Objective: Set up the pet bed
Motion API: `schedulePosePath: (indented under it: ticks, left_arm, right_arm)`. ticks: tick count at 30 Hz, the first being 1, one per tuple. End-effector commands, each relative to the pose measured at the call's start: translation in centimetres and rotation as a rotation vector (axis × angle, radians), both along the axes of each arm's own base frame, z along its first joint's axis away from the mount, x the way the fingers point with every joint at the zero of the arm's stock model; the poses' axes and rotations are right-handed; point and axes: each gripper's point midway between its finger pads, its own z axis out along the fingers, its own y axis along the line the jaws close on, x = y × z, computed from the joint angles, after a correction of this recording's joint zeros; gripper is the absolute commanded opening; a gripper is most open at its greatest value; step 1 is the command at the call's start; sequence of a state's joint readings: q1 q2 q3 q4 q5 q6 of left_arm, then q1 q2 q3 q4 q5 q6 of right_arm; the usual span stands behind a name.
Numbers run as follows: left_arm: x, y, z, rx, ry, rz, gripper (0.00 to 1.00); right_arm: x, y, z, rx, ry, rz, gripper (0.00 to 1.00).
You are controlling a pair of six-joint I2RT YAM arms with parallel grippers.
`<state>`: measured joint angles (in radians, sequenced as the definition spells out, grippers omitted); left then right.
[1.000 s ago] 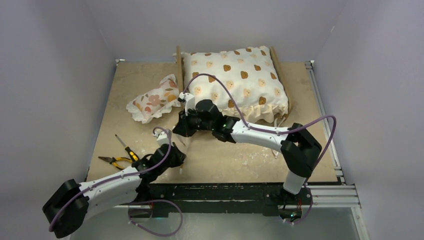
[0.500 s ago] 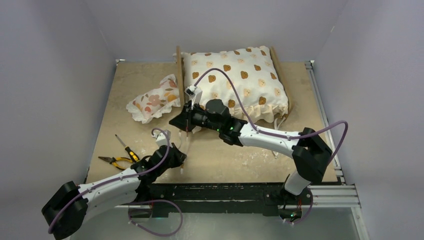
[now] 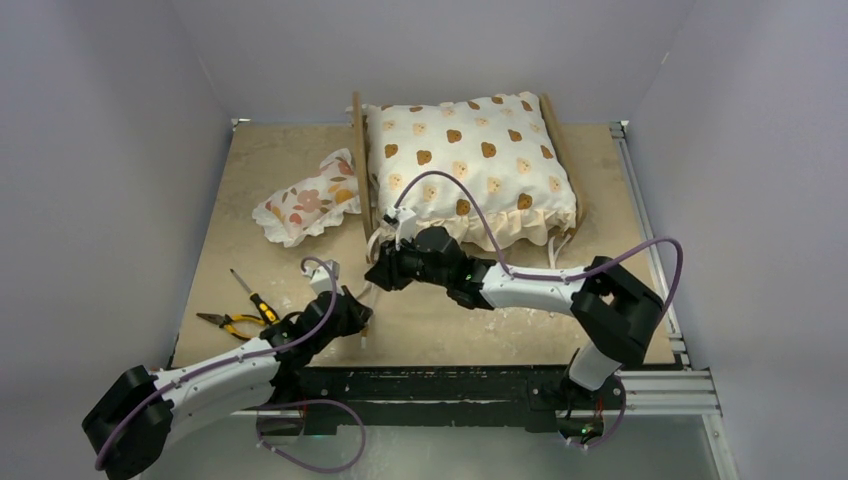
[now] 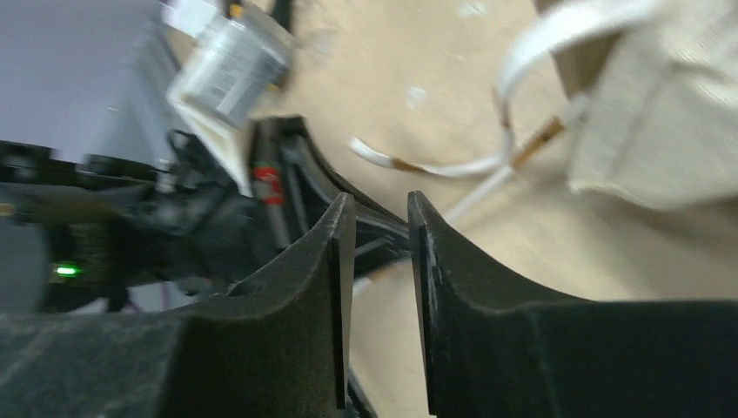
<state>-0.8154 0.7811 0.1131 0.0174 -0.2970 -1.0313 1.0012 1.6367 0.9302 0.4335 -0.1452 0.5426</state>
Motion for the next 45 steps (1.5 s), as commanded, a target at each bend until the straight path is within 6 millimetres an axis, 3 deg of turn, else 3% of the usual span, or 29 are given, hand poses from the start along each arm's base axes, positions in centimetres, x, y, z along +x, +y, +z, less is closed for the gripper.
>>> schedulePosePath:
  ticks: [1,4,7,13,24,30,35,38,45]
  left_arm:
    - [-0.6,0.8,-1.0,0.044,0.031,0.011,0.0]
    - [0.2,1.6,-0.1,0.113,0.007,0.032,0.0]
    - [1.7,2.2,2.1,0.196,-0.042,0.059,0.0]
    - [4.4,3.3,6.0,0.361,-0.131,0.097,0.0]
    - [9.1,5.5,8.4,0.669,-0.28,0.218,0.0]
    - [10.4,5.2,7.8,0.723,-0.29,0.251,0.0]
    - [9.5,6.6,4.5,0.717,-0.22,0.351,0.18]
    - [9.0,7.3,2.7,0.689,-0.195,0.391,0.2]
    - [8.9,10.1,2.0,0.628,-0.154,0.499,0.34]
  right_arm:
    - [2.0,-2.7,0.4,-0.111,-0.171,-0.096,0.34]
    - [2.3,-3.8,-0.3,-0.147,-0.227,-0.112,0.39]
    - [2.8,-4.4,-1.1,-0.182,-0.25,-0.134,0.42]
    - [3.5,-3.6,0.0,-0.127,-0.233,-0.177,0.44]
    - [3.8,-2.0,0.3,-0.015,-0.176,-0.198,0.44]
    - [3.5,-2.6,-0.9,-0.019,-0.154,-0.212,0.44]
    - [3.2,-3.0,-1.4,-0.019,-0.152,-0.21,0.44]
    - [3.0,-3.1,-1.8,-0.025,-0.147,-0.205,0.44]
    - [2.6,-3.4,-2.6,-0.034,-0.139,-0.196,0.44]
